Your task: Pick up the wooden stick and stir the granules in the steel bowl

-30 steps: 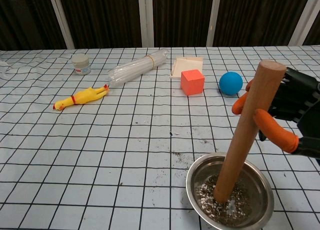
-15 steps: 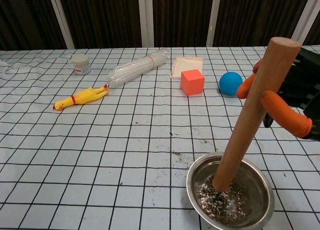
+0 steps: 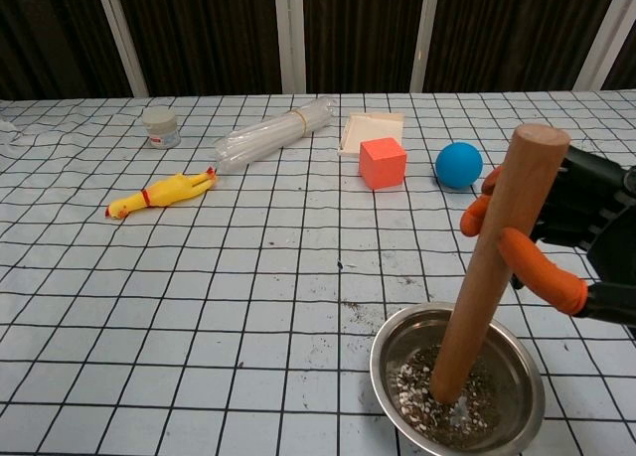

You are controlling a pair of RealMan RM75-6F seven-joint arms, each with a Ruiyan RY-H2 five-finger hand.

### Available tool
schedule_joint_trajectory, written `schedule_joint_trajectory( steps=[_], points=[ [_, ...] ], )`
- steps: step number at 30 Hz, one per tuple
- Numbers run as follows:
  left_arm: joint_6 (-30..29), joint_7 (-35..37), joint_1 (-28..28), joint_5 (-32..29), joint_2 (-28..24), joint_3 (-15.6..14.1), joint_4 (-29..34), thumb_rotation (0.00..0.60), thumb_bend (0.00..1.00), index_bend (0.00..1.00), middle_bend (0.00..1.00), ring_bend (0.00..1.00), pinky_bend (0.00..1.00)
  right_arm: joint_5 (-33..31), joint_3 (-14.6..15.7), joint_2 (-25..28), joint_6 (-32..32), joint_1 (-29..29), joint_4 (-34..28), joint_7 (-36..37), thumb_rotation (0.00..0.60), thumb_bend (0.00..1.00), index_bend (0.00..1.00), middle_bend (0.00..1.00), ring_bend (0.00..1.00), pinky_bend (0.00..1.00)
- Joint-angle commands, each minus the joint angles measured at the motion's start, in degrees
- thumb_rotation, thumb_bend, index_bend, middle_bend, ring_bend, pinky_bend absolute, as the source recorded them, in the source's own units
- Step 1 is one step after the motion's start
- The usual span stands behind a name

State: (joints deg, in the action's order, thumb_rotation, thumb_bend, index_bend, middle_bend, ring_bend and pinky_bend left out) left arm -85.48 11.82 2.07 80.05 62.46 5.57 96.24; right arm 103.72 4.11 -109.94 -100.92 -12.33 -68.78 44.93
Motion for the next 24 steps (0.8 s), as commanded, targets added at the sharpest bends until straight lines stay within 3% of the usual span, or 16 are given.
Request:
schedule_joint_trajectory(
  steps=[1, 6, 12, 19, 24],
  points=[
    [0.01, 0.08, -0.02, -0.04, -0.02, 0.0, -0.01, 0.6, 0.12, 0.0, 0.0, 0.0, 0.0, 0.07, -0.05, 0.05, -0.09, -0.05, -0.09, -0.1, 0.6, 0.78, 0.9, 0.68, 0.65, 0.66],
    [-0.07, 0.3, -0.04, -0.05, -0.07, 0.07, 0.03, 0.6, 0.12, 0.0, 0.0, 0.0, 0.0, 0.65, -0.56, 0.85, -1.09, -0.25, -1.75, -0.6, 0.6, 0.78, 0.9, 0.68, 0.65, 0.66],
    [-0.17, 0.46, -0.07, 0.04, -0.11, 0.08, 0.1, 0.6, 0.12, 0.0, 0.0, 0.0, 0.0, 3.2, -2.84, 5.08, -2.32, -2.03, -9.7, -5.47, 0.6, 0.78, 0.91, 0.69, 0.66, 0.66],
    [-0.25, 0.92, -0.08, 0.17, -0.24, 0.12, 0.11, 0.6, 0.12, 0.0, 0.0, 0.0, 0.0, 2.78, -8.24, 14.3, 0.55, -4.87, -21.99, -14.72, 0.6, 0.78, 0.91, 0.69, 0.66, 0.66],
    [-0.19, 1.21, -0.06, 0.28, -0.36, 0.1, 0.06, 0.6, 0.12, 0.0, 0.0, 0.0, 0.0, -0.88, -13.25, 19.78, 3.37, -6.47, -25.68, -19.61, 0.6, 0.78, 0.91, 0.69, 0.66, 0.66]
  ],
)
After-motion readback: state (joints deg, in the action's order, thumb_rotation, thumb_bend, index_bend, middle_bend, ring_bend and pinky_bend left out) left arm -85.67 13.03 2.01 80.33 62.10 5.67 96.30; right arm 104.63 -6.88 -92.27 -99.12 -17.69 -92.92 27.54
